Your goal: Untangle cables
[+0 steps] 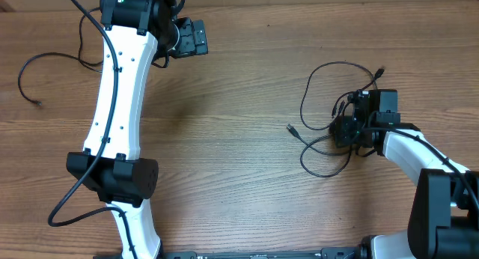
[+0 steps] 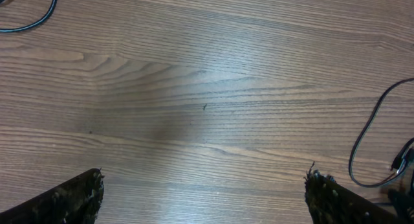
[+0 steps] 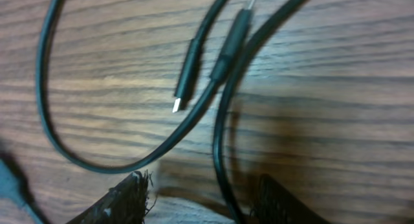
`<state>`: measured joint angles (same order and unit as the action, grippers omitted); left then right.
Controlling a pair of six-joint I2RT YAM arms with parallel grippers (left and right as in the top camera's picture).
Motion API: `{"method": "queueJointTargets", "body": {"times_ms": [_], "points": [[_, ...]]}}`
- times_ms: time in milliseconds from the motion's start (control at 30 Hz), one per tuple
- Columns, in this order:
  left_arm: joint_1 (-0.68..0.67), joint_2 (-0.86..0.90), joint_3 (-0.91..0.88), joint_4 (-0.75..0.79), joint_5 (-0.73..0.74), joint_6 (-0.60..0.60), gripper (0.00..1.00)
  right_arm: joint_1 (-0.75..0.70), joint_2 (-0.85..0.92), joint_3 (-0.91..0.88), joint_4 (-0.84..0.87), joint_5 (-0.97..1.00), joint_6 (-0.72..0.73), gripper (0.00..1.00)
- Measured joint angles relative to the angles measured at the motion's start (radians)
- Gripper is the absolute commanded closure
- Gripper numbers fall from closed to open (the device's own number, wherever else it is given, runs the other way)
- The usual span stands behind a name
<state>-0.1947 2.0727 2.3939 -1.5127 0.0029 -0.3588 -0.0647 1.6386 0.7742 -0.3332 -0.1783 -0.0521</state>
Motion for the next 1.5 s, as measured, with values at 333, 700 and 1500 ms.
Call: {"method": "queueJointTargets", "body": {"times_ms": [333,700,1500], "points": [[0.0,0.0,0.0,-0.008,0.0,0.0,0.0,0.0,0.001,0.008,-0.022,-0.013,0.054,0.96],[0.061,0.0,0.0,-0.073,0.008,0.001,0.01,0.065,-0.037,0.429,-0.315,-0.436,0.195,0.96],[0.073,0.0,0.0,-0.161,0.789,0.708,0.0,0.377,-0.066,0.698,-0.145,-0.24,0.327,0.96]]}}
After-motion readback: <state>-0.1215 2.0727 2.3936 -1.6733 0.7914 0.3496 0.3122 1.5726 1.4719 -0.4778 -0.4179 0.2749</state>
